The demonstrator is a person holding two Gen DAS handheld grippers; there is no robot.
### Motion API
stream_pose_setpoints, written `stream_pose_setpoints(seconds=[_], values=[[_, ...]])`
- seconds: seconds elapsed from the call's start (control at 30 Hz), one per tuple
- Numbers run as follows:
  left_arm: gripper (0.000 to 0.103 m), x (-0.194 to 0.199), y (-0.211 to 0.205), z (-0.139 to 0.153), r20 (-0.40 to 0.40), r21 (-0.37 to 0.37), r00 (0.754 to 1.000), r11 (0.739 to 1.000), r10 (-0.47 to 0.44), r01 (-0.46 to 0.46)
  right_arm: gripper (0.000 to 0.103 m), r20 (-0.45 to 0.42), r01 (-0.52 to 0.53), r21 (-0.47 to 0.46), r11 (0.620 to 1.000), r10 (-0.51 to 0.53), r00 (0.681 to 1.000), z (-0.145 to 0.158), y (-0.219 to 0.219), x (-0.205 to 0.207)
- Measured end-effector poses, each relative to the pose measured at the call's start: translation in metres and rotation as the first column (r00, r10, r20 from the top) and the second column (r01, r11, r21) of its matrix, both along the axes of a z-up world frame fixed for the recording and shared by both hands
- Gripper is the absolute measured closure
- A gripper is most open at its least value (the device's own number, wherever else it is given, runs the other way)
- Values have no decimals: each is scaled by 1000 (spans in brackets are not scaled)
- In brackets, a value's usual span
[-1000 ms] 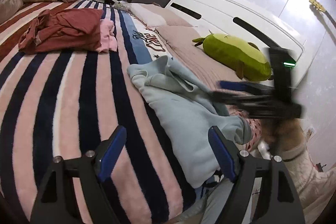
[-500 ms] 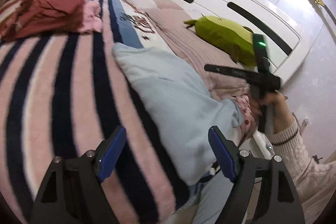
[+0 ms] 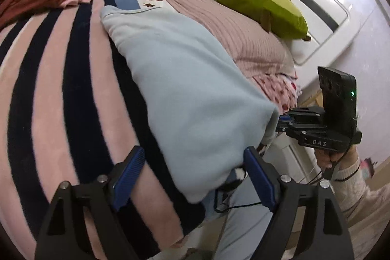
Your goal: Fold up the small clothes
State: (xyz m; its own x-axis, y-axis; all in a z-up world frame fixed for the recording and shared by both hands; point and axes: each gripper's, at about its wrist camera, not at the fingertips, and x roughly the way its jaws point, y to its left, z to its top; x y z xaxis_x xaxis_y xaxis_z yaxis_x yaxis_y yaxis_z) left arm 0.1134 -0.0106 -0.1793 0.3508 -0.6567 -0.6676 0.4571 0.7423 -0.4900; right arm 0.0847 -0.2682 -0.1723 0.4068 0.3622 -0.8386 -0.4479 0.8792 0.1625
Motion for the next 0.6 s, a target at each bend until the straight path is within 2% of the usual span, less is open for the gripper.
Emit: stream_pose_setpoints(seconds=[0.07, 0.2, 0.27, 0.37, 0.47, 0.53, 0.6], values=[[23, 0, 1, 5, -6, 7, 1000, 1000, -10, 10, 96, -5, 14, 28, 1000, -14, 1000, 5, -8, 2], [23, 5, 15, 22, 14, -66, 1000, 998, -7, 8, 67, 64, 73, 121, 990, -81, 995, 35, -28, 23], [23, 18, 23, 31, 16, -94, 1000, 995, 23, -22, 64, 69, 76, 155, 985, -88, 994, 45, -32, 41], [23, 48, 29, 32, -20, -129, 998, 990, 53, -55, 46, -42, 84, 222, 971, -76, 996, 39, -28, 79], [23, 84, 27, 16, -90, -109, 993, 990, 79, -88, 43, -150, 71, 250, 966, -34, 988, 20, -11, 111], [35, 105, 25, 2, -135, -101, 986, 989, 95, -109, 43, -216, 81, 247, 966, -27, 976, 4, 0, 130], [47, 118, 24, -8, -177, -129, 980, 985, 91, -114, 43, -261, 103, 279, 955, -27, 965, -8, 4, 142]])
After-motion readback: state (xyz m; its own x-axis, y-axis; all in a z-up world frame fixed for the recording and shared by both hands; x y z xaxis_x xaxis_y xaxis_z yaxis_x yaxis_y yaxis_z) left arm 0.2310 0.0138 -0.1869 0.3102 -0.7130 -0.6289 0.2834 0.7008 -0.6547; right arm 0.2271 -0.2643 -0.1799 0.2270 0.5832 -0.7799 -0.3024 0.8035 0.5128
